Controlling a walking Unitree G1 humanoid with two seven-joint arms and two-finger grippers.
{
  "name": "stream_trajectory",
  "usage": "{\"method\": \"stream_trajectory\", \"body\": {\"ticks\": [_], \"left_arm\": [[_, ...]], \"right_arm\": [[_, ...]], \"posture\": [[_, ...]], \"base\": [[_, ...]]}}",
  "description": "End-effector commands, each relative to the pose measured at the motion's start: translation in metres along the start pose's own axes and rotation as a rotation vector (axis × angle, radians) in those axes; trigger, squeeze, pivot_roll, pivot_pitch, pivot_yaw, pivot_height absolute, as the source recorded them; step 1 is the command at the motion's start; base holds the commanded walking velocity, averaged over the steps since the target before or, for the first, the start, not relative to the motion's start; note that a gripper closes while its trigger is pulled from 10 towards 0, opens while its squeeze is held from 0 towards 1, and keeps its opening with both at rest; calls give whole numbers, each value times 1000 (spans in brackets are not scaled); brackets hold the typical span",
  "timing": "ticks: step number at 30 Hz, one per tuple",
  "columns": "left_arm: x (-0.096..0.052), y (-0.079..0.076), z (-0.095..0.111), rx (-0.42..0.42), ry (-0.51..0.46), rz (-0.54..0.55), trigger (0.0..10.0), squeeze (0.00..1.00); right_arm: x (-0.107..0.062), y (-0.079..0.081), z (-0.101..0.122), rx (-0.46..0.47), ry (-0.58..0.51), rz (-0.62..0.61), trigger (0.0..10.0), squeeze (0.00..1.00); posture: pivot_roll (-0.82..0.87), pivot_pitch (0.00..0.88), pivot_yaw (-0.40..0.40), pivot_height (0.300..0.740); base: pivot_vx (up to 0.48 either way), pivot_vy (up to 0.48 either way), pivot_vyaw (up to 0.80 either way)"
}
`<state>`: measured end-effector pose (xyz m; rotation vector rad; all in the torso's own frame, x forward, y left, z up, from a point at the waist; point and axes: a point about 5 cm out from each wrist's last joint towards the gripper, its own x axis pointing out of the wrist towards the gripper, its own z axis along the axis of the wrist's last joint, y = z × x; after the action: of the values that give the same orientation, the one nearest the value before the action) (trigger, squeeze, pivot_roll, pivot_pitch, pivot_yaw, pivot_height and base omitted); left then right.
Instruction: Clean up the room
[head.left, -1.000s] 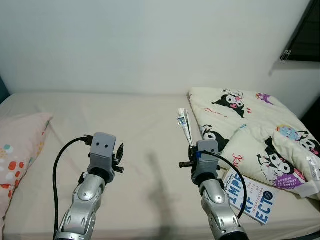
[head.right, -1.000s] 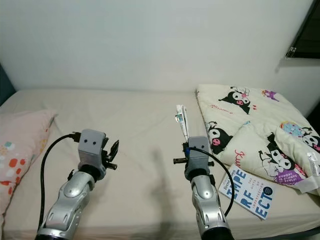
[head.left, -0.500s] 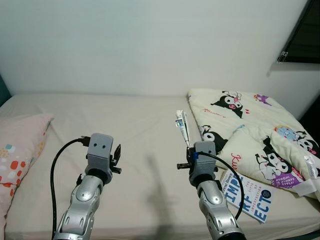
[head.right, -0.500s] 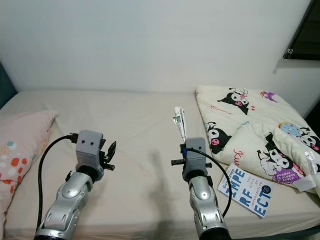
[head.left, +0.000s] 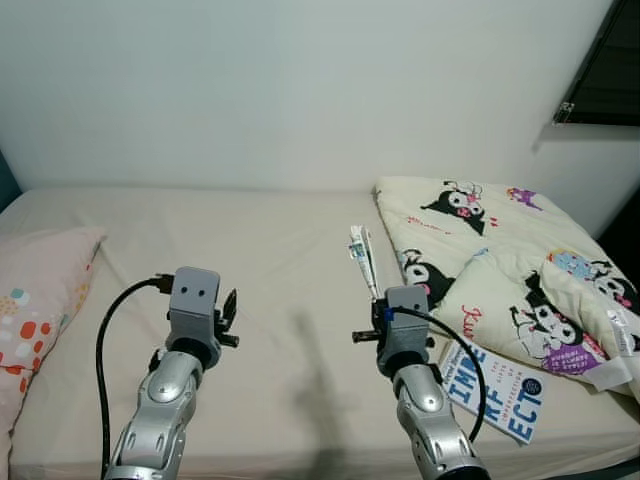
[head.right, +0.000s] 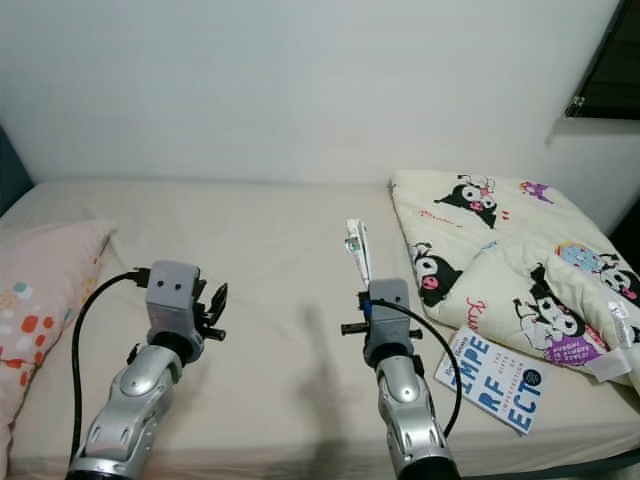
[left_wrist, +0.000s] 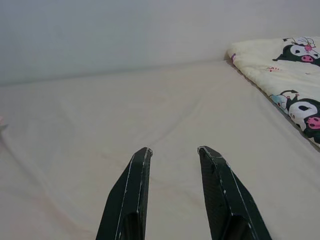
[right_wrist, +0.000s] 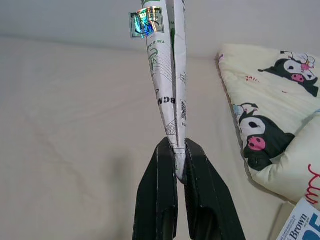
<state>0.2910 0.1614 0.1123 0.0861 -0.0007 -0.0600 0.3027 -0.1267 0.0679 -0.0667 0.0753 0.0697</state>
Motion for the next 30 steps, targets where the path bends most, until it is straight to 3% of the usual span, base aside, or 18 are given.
{"method": "stream_trajectory", "body": {"ticks": [1, 12, 30], "left_arm": [[-3, 1, -8, 4, 39, -1, 10000, 0], [-2, 1, -8, 8, 37, -2, 10000, 0], [-2, 0, -6, 19, 27, -4, 10000, 0]], "right_arm": [[0, -2, -2, 6, 7, -17, 10000, 0], [0, -2, -3, -9, 6, -13, 10000, 0], [1, 0, -3, -31, 1, 8, 10000, 0]], "posture": [[101, 0, -84, 740], [107, 0, -85, 740], [114, 0, -95, 740]], "base": [[0, 0, 0], [0, 0, 0], [0, 0, 791]]}}
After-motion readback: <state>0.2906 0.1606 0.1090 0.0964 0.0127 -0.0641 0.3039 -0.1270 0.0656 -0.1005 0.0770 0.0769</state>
